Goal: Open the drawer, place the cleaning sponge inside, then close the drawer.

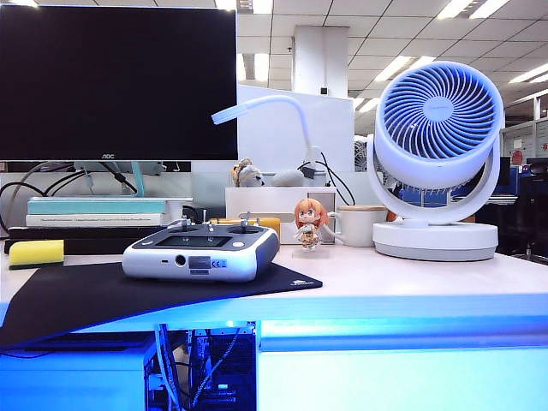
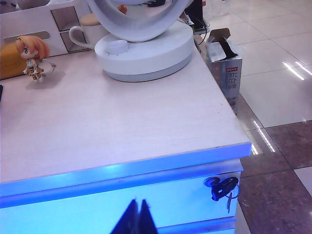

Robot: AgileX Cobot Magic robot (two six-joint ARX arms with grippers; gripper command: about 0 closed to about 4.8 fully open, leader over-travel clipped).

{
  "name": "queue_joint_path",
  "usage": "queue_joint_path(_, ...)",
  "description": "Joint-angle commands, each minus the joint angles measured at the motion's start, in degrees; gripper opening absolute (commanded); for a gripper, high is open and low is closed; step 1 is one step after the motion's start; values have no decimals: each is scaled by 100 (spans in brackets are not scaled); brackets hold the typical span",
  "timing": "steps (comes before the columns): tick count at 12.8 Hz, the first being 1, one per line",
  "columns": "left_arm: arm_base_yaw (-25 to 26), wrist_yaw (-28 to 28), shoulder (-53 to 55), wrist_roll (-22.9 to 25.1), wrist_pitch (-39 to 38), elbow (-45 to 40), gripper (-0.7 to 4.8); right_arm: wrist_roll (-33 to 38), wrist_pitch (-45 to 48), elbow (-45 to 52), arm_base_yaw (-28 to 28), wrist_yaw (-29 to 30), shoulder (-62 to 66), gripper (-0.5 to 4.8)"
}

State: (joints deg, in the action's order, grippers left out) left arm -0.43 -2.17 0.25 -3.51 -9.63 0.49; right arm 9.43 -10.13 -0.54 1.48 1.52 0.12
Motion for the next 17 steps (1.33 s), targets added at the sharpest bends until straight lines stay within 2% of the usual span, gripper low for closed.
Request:
queue_joint_path(1,-9,2,-9,2,-103,-24,-5,22,11,52,4,11,-4,-1)
queue_joint_path(4,-11,2,-9,-13,-101,-17,-5,192,66,50,4,11,-4,0)
queue_joint_path(6,-11,-24,-9,-483,-98,260,-5,1167,258,-136,7,-190,-4,-1)
queue_joint_path(10,-11,-111,269,-487,-160,1377,-5,1202,273,-776,4,-306,-2,-3)
queue_joint_path(11,-11,-197,1067,-219,-236,2114,-5,1362,262,-1115,7,-304,-2,-3)
queue_joint_path(13,-11,-210,2028,164,-251,2940,-5,1480,240,-1375,7,-299,-2,-4)
queue_joint_path(15,-13,-238,2645,181,-323,3569,-5,1480,109,-1598,7,-302,35,-4)
queue_joint_path(16,-13,-544,3150,181,-435,4120,-5,1480,-68,-1849,7,-306,179,-4)
queue_joint_path(17,-15,-597,3886,302,-984,5184,-5,1460,-605,-2623,9,-308,898,-5)
